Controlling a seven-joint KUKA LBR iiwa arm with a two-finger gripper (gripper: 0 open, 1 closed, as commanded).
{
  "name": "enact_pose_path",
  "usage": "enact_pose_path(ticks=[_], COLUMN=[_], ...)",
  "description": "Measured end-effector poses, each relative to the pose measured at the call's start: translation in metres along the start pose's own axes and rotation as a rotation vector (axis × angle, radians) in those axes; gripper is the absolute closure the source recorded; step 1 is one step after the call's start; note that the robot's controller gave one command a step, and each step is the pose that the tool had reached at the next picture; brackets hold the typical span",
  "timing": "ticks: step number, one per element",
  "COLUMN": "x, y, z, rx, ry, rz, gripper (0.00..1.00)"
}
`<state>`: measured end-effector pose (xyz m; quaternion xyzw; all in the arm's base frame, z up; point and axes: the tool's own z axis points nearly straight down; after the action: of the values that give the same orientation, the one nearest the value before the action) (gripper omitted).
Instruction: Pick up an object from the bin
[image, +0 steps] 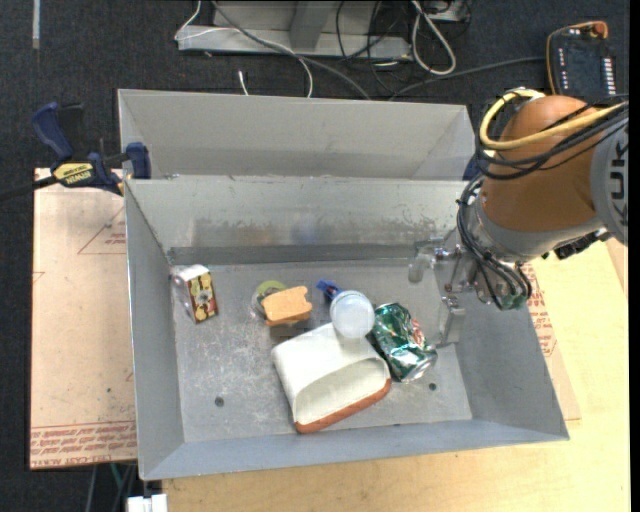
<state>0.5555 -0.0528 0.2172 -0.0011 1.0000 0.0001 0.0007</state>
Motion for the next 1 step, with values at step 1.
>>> enact_pose_path(ticks=[1], x=[0.0000], y=[0.0000], z=[0.0000], rx=[0.000], ry=[0.000], rz=[0.000], gripper=[0.00])
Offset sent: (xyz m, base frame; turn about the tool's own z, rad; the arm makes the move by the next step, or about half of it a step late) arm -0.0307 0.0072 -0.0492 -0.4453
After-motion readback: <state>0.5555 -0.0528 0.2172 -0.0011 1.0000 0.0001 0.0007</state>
